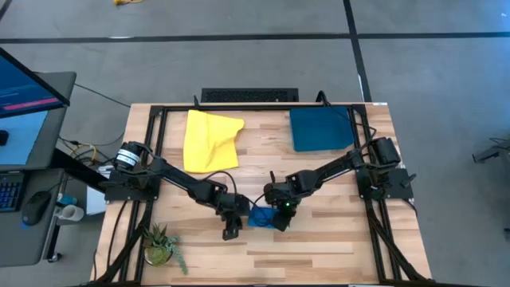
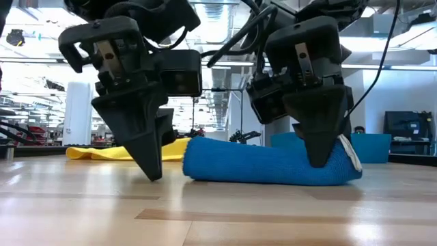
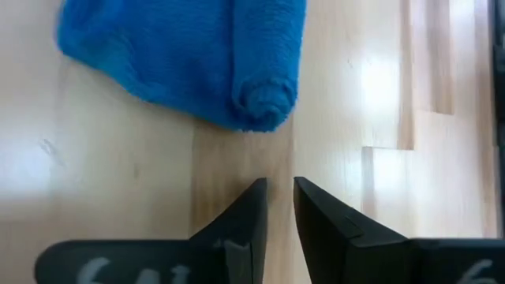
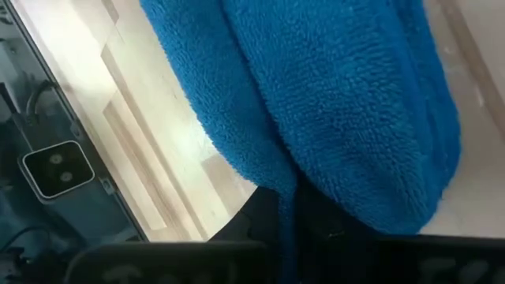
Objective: Roll microfiber towels into tight, uniform cylinder then place into a basket
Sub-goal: Roll the blue microfiber cloth
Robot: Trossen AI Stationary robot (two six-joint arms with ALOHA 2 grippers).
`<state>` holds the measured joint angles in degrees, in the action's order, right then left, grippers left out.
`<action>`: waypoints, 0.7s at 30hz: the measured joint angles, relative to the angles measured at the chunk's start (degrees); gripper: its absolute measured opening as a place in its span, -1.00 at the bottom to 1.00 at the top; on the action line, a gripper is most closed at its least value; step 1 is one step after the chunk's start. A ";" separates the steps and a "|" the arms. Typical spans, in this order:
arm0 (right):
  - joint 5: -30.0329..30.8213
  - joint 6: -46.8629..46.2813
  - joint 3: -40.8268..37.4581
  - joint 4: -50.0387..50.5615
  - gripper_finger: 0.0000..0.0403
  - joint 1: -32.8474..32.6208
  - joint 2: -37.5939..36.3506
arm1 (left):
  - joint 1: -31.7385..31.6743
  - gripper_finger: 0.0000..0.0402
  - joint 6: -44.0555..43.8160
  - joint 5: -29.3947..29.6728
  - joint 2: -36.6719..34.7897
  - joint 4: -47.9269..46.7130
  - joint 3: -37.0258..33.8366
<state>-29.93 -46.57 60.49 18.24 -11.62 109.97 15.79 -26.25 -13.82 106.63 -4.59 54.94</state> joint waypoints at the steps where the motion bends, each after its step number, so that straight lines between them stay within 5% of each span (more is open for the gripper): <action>1: 0.12 0.00 0.00 -0.12 -0.82 0.05 0.00 | 0.00 -0.69 0.95 0.27 0.00 0.05 0.00; 6: 0.47 0.06 0.00 -0.46 -0.82 0.05 0.00 | 1.09 -0.64 5.35 1.74 -0.28 0.19 0.00; 14: 0.85 0.31 0.00 -0.61 -0.82 0.05 0.00 | 8.52 -0.75 12.75 15.31 -3.19 1.50 0.02; 21: 1.71 0.34 0.07 -1.01 -0.82 -0.50 -0.02 | 10.18 -0.94 20.03 16.46 -3.39 9.19 0.02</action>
<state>-28.22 -46.22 60.55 17.23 -12.12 109.95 25.97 -6.22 2.65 103.24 4.59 54.96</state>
